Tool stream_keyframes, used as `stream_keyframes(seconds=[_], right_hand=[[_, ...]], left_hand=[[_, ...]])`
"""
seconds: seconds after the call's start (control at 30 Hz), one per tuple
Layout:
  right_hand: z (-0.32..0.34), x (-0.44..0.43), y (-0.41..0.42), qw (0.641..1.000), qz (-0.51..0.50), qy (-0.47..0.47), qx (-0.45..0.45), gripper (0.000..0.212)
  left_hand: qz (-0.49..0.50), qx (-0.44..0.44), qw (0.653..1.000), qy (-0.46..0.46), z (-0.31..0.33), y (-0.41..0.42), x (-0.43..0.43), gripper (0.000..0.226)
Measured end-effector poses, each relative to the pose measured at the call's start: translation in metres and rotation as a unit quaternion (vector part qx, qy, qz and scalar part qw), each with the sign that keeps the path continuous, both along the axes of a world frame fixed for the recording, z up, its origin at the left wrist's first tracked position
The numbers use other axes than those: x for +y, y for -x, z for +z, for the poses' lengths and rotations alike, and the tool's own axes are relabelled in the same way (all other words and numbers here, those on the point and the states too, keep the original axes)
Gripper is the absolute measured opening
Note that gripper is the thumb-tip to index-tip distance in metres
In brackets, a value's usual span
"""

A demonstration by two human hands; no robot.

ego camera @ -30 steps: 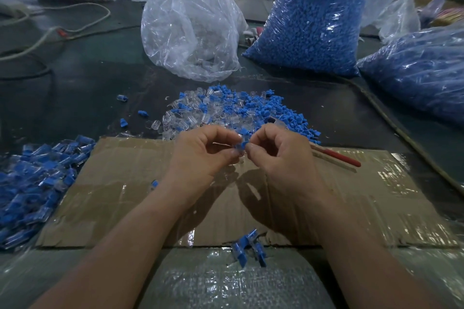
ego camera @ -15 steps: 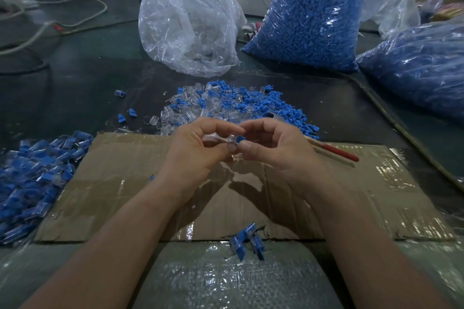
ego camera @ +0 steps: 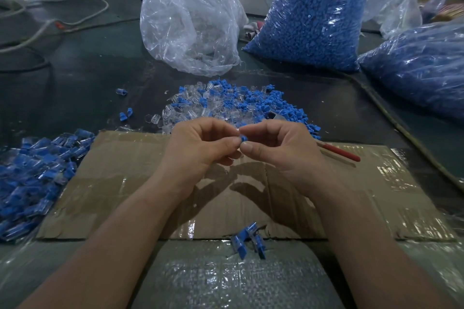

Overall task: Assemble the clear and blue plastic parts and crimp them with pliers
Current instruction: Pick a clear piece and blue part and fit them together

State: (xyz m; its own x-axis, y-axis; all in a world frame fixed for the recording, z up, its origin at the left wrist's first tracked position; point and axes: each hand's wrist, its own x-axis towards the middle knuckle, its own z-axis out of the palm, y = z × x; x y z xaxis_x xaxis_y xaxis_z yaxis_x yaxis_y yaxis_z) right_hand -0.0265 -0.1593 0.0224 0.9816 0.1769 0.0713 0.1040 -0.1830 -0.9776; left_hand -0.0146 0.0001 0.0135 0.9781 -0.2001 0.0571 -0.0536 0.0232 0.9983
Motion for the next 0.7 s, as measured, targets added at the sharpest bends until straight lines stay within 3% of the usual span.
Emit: stream_keyframes(seconds=[0.17, 0.53, 0.7], right_hand=[[-0.003, 0.003, -0.002, 1.000, 0.018, 0.005, -0.014, 0.030], [-0.017, 0.005, -0.005, 0.962, -0.039, 0.109, -0.246, 0.029], [-0.017, 0.003, -0.005, 0.947, -0.035, 0.136, -0.290, 0.028]], left_hand=[[0.014, 0.015, 1.000, 0.015, 0.000, -0.001, 0.000, 0.015], [-0.021, 0.111, 0.991, 0.077, -0.003, -0.007, 0.002, 0.004], [-0.035, 0.129, 0.987, 0.091, -0.004, -0.008, 0.001, 0.004]])
